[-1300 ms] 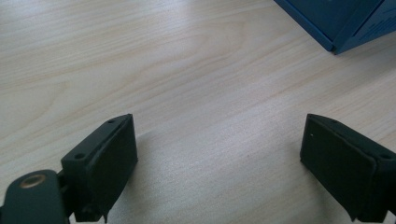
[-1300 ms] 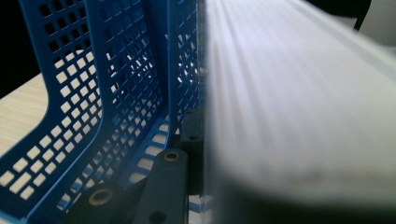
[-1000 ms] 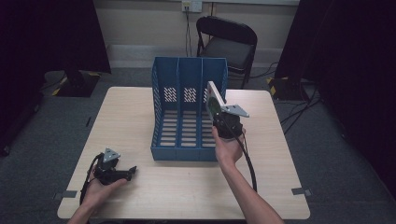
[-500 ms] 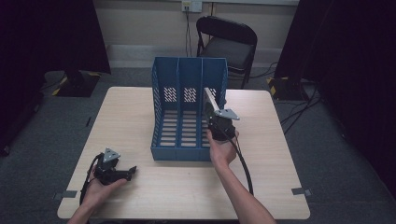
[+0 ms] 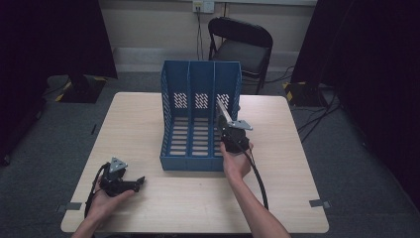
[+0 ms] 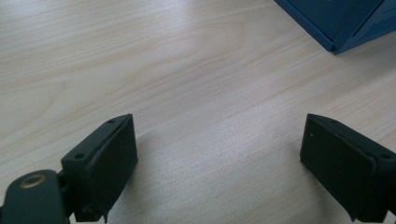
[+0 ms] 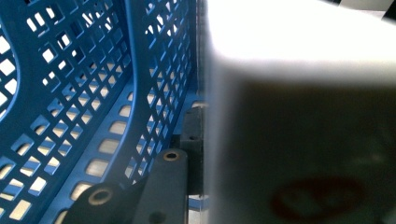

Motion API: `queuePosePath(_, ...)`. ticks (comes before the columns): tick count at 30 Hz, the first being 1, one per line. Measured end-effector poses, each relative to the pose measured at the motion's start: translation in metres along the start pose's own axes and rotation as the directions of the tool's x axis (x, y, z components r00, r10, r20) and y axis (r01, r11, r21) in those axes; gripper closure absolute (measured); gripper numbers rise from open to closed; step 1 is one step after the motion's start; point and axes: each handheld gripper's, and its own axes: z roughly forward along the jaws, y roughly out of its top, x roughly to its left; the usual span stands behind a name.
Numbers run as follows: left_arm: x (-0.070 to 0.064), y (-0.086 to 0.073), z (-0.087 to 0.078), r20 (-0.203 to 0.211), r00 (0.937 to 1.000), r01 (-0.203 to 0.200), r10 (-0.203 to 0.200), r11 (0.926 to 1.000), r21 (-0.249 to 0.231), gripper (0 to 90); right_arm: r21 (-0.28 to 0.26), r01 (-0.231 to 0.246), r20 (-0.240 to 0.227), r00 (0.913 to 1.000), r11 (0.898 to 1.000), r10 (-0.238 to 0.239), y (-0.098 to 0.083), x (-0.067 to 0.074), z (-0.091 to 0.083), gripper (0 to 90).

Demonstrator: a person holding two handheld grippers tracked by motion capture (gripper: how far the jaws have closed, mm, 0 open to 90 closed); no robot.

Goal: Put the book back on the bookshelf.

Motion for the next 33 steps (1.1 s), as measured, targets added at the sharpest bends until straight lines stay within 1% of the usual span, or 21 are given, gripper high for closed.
queuePosePath(1, 0.0000, 0.0000, 0.0000, 0.000, 1.0000, 0.000, 0.000, 1.0000, 0.000, 10.4, 0.002, 0.004, -0.002, 1.0000, 1.000, -0.004, -0.0001, 0.0003, 0.0006, 76.3)
queuePosePath(4, 0.0000, 0.0000, 0.0000, 0.000, 1.0000, 0.000, 0.000, 1.0000, 0.000, 10.4, 0.014, -0.005, 0.006, 1.0000, 1.000, 0.005, -0.0011, 0.0005, 0.0027, 76.3)
queuePosePath(9, 0.0000, 0.0000, 0.0000, 0.000, 1.0000, 0.000, 0.000, 1.0000, 0.000, 10.4, 0.023, 0.005, 0.010, 0.9999, 1.000, -0.005, -0.0002, -0.0008, 0.0031, 76.2)
queuePosePath(12, -0.0001, 0.0000, 0.0000, -0.001, 1.0000, 0.000, 0.000, 1.0000, 0.000, 10.4, 0.037, -0.001, 0.004, 1.0000, 0.999, 0.001, -0.0002, -0.0028, 0.0028, 76.1)
queuePosePath(16, 0.0000, 0.0000, 0.0000, 0.000, 1.0000, 0.000, 0.000, 1.0000, 0.000, 10.4, 0.044, 0.000, 0.002, 1.0000, 0.999, 0.000, -0.0006, -0.0034, 0.0025, 76.0)
queuePosePath(27, -0.0002, -0.0001, 0.0000, -0.002, 1.0000, 0.002, -0.002, 1.0000, 0.000, 10.4, 0.053, -0.007, -0.013, 0.9999, 0.999, 0.008, -0.0052, -0.0070, 0.0013, 75.8)
queuePosePath(30, -0.0001, 0.0000, 0.0000, -0.001, 1.0000, 0.000, 0.000, 1.0000, 0.000, 10.4, 0.056, -0.026, -0.020, 0.9994, 0.998, 0.027, -0.0055, -0.0087, 0.0011, 75.7)
queuePosePath(33, -0.0001, 0.0000, 0.0000, -0.001, 1.0000, 0.000, 0.000, 1.0000, 0.000, 10.4, 0.053, -0.017, -0.020, 0.9996, 0.998, 0.018, -0.0064, -0.0085, 0.0011, 75.6)
